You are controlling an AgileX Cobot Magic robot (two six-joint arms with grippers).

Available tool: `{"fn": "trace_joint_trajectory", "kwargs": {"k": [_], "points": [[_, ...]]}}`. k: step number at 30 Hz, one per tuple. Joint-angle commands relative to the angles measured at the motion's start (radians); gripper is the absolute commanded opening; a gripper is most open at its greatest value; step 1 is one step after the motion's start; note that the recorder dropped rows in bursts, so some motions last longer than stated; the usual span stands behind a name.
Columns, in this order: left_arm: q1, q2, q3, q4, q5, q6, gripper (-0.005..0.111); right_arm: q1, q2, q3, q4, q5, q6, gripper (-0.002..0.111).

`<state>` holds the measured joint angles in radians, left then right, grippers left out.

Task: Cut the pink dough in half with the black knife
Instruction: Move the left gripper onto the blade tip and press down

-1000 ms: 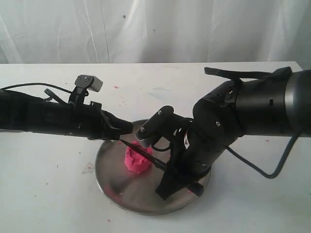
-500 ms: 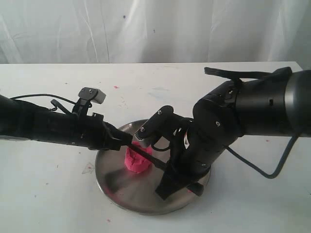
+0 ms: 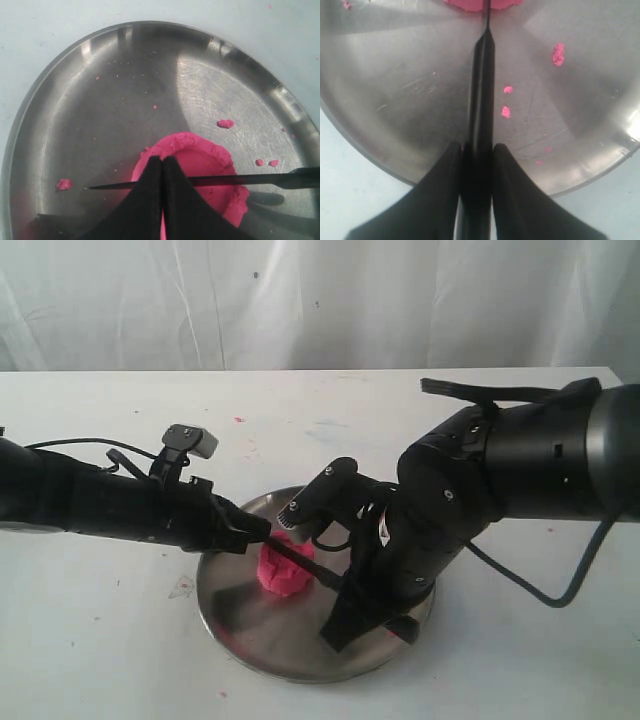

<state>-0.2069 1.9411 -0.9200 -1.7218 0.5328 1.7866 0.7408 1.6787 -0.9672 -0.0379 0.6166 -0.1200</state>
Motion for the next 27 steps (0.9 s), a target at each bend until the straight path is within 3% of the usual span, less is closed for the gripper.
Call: {"fn": "trace_joint_trajectory", "kwargs": {"k": [1,27], "points": [[-0.004,0.021,0.001,-0.023,-0.01,0.006,0.0,-0.004,-0.003,0.003,0.0,-0.004,-0.012,0.0],[-0.004,0.021,0.001,-0.023,-0.008,0.006,0.0,-0.004,0.041,0.003,0.0,-0.019,-0.014,0.0]]}}
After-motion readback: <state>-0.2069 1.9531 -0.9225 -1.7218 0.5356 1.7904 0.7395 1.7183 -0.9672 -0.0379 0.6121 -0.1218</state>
